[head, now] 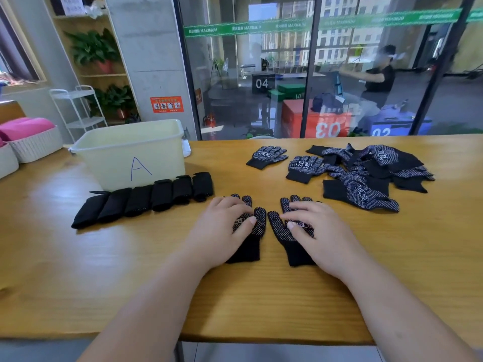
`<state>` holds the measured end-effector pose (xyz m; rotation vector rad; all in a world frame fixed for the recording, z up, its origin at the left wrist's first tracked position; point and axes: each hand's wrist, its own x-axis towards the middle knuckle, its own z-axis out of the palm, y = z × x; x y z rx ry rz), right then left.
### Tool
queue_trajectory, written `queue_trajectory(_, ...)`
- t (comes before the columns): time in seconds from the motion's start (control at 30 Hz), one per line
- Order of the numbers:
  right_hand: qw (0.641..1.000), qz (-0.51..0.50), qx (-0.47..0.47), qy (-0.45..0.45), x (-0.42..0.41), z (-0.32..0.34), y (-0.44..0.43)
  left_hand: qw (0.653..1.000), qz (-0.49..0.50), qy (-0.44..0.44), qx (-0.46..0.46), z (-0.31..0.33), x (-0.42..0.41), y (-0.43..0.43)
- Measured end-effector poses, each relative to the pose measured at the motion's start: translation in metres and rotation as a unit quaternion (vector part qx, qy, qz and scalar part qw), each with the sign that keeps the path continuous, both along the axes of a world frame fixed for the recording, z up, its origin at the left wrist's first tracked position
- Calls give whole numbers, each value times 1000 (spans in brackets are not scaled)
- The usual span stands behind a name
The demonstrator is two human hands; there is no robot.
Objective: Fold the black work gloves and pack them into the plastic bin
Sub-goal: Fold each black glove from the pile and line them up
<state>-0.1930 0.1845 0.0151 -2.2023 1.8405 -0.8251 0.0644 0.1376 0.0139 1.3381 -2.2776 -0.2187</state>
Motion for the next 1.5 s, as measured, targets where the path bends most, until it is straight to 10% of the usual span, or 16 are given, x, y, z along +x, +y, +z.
queue_trajectory(0.63, 996, -50, -56, -49, -6, -3, -4, 998, -9, 53, 20, -2, 11, 1)
queue_trajectory(1.03, 992, 46, -17, -114, 31, -1, -1, 943, -12, 327, 57, 10, -16, 18)
queue_trajectory(1.23, 856, -130, -58, -497, -6, 21, -2, 968, -10, 249, -5, -1, -15, 12)
queue_trajectory(1.5, 831, -272, -96, -476, -33, 11, -9, 998, -58, -31, -18, -2, -41, 1)
